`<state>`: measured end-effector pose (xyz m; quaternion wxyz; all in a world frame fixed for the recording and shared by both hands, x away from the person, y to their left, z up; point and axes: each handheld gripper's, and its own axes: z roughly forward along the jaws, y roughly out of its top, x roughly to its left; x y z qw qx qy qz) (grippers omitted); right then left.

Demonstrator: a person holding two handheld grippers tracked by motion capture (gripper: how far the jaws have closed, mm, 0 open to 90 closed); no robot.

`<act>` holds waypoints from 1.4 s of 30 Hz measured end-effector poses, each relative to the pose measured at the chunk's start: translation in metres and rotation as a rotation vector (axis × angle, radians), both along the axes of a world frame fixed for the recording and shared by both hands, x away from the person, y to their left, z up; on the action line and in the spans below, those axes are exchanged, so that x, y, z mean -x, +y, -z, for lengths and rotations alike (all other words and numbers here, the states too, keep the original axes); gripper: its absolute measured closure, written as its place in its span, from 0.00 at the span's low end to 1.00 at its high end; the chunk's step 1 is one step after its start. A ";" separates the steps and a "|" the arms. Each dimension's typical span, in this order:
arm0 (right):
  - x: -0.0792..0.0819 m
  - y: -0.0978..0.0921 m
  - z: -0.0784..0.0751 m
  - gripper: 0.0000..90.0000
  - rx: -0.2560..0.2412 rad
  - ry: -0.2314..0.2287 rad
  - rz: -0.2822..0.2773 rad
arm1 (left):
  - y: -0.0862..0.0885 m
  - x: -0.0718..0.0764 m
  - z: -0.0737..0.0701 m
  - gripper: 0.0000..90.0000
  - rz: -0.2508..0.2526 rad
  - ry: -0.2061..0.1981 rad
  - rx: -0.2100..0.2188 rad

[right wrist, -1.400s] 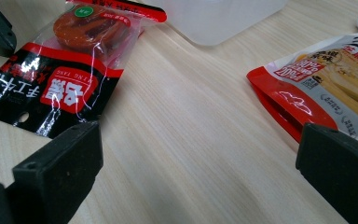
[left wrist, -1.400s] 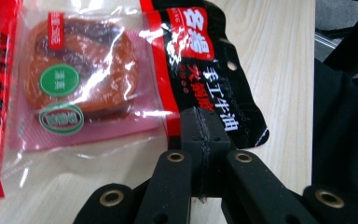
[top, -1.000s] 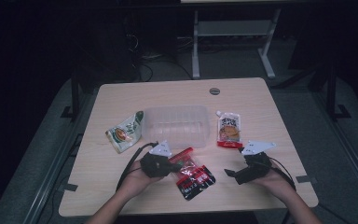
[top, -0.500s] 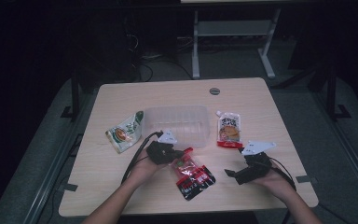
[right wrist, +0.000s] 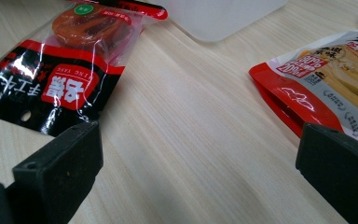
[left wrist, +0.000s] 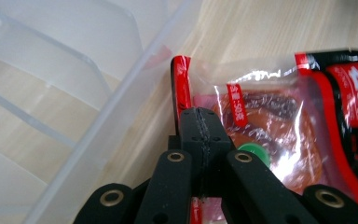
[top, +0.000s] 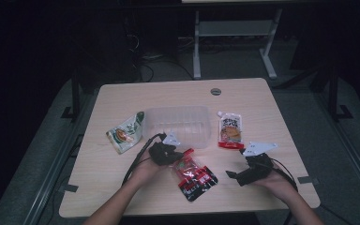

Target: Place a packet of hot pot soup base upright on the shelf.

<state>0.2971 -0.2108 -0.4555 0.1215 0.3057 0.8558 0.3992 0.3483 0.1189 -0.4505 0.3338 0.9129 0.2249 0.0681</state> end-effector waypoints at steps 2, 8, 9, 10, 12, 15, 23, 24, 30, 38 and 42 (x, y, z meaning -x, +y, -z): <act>0.000 0.000 0.000 0.00 0.000 0.003 0.001 | 0.000 0.001 -0.001 1.00 0.002 0.001 -0.004; 0.001 -0.001 0.000 0.00 0.002 0.006 0.000 | 0.003 0.008 -0.001 1.00 0.002 0.019 -0.019; 0.001 -0.001 0.000 0.00 0.002 0.006 -0.001 | 0.005 0.009 -0.002 1.00 0.007 0.017 -0.028; 0.000 -0.001 0.000 0.00 0.001 0.006 -0.001 | 0.006 0.011 -0.003 1.00 0.001 0.029 -0.025; 0.000 -0.001 0.000 0.00 0.001 0.007 -0.001 | 0.008 0.015 -0.004 1.00 0.004 0.034 -0.036; 0.000 0.000 0.000 0.00 0.001 0.008 -0.002 | 0.013 0.019 -0.004 1.00 0.011 0.045 -0.043; 0.000 -0.001 0.001 0.00 0.001 0.005 -0.002 | 0.024 0.032 -0.004 1.00 0.005 0.086 -0.034; 0.000 -0.001 0.001 0.00 0.001 0.004 -0.001 | 0.025 0.034 -0.004 1.00 0.000 0.086 -0.019; 0.000 0.000 0.001 0.00 0.004 0.007 -0.003 | 0.016 0.026 -0.015 1.00 0.008 0.017 -0.001; -0.001 0.001 0.002 0.00 0.006 0.014 -0.003 | -0.012 0.002 -0.008 1.00 0.026 -0.024 -0.026; -0.001 -0.001 0.002 0.00 0.001 0.013 0.000 | -0.019 -0.005 -0.004 1.00 0.010 -0.032 -0.053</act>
